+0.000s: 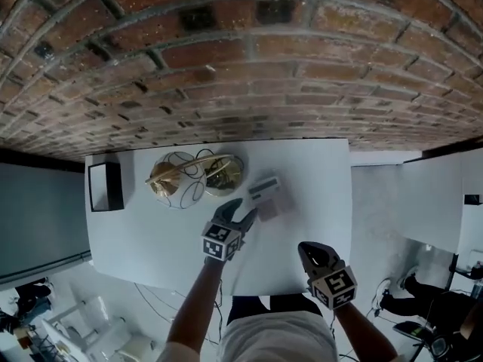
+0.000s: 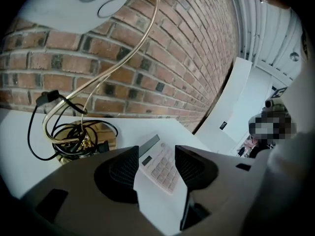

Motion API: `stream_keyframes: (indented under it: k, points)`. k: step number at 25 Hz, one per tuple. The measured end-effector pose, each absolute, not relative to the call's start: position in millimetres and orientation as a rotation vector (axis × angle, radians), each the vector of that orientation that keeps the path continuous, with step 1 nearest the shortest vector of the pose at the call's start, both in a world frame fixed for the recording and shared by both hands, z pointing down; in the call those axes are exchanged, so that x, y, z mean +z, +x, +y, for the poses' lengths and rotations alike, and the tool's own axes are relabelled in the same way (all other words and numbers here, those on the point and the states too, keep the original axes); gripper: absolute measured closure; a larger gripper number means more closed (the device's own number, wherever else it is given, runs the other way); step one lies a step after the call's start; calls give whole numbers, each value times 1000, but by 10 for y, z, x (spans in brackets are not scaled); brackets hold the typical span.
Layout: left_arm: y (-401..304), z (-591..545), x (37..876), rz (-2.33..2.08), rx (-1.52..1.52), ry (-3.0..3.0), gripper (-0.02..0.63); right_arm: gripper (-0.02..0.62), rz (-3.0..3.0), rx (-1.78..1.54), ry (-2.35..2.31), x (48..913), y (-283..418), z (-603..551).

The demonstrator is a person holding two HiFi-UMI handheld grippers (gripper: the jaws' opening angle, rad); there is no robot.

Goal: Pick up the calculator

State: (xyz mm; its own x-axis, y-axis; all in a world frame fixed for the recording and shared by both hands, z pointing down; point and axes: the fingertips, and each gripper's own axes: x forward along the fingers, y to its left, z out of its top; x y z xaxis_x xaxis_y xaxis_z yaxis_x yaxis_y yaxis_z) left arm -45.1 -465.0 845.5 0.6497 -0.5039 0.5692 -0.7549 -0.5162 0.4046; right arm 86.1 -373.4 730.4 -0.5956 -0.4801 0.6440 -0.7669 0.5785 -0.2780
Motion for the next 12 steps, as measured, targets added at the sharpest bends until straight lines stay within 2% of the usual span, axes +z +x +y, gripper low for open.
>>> stream_keyframes:
  k: [12]
  points:
    - [-432,-5008,9007,-998,506,2075,370,583,-2328,816,879,7558,782,-3745]
